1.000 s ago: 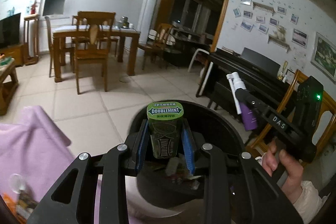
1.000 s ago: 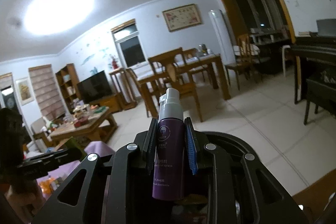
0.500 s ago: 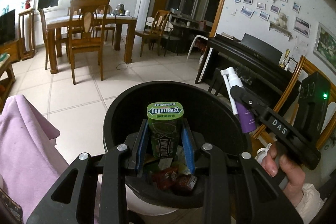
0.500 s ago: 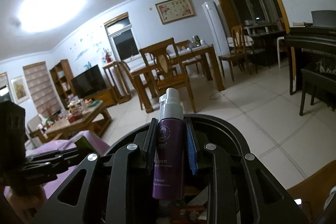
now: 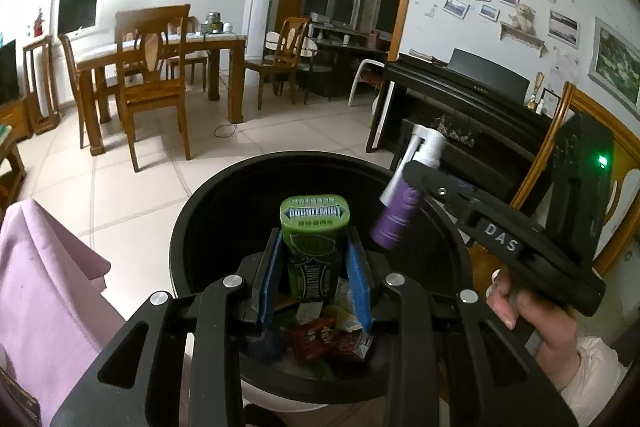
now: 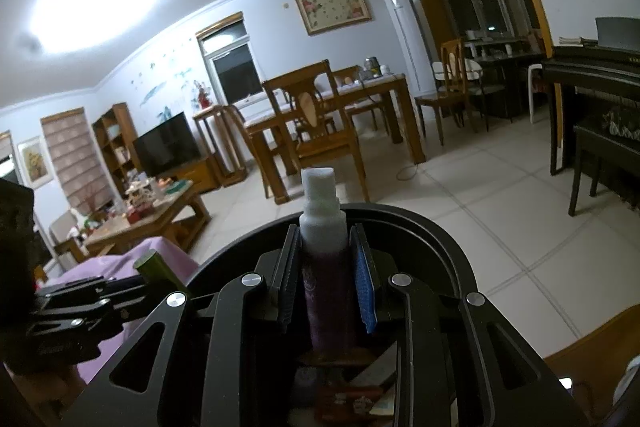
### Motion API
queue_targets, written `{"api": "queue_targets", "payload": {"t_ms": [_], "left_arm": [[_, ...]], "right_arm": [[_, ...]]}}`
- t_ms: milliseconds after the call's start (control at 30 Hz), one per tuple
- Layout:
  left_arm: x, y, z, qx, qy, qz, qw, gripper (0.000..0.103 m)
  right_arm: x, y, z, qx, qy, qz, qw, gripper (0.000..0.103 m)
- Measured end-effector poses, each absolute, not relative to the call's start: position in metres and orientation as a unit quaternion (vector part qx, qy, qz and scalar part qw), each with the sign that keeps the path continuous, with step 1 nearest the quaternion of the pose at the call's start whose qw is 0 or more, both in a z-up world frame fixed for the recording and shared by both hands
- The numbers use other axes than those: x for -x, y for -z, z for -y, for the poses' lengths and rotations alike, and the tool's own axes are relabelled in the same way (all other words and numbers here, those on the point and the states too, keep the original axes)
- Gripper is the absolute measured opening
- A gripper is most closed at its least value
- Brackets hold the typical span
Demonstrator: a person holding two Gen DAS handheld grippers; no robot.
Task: Collect trash
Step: 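Open both tools over the bin to drop the can and bottle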
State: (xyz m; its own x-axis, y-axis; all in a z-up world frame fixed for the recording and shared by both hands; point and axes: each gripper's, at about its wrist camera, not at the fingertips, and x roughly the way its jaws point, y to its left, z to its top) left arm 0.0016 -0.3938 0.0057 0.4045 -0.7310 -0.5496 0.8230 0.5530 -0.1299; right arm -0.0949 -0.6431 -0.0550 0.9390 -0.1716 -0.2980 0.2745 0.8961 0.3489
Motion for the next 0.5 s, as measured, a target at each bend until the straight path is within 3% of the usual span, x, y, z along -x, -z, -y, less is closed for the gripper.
{"api": "queue_targets", "payload": {"t_ms": [67, 133, 167, 200, 267, 367, 500], "left_arm": [[0.001, -0.008, 0.393, -0.087, 0.468, -0.279, 0.834, 0.033], [0.005, -0.011, 0.393, -0.093, 0.467, -0.273, 0.836, 0.046], [0.006, -0.012, 0.392, -0.095, 0.464, -0.268, 0.839, 0.065], [0.008, -0.014, 0.39, -0.096, 0.46, -0.258, 0.844, 0.081], [0.012, -0.018, 0.387, -0.099, 0.455, -0.241, 0.851, 0.094], [0.018, -0.022, 0.385, -0.113, 0.448, -0.224, 0.858, 0.096], [0.02, -0.026, 0.381, -0.115, 0.447, -0.219, 0.86, 0.097]], "right_arm": [[0.095, 0.054, 0.642, -0.196, 0.117, -0.128, 0.965, 0.027], [0.096, 0.053, 0.641, -0.196, 0.116, -0.126, 0.966, 0.037], [0.097, 0.053, 0.641, -0.196, 0.116, -0.124, 0.966, 0.05], [0.098, 0.053, 0.64, -0.199, 0.116, -0.117, 0.966, 0.057], [0.103, 0.051, 0.639, -0.204, 0.117, -0.103, 0.967, 0.075], [0.106, 0.049, 0.637, -0.208, 0.116, -0.093, 0.967, 0.085], [0.108, 0.049, 0.637, -0.217, 0.116, -0.094, 0.965, 0.089]]}}
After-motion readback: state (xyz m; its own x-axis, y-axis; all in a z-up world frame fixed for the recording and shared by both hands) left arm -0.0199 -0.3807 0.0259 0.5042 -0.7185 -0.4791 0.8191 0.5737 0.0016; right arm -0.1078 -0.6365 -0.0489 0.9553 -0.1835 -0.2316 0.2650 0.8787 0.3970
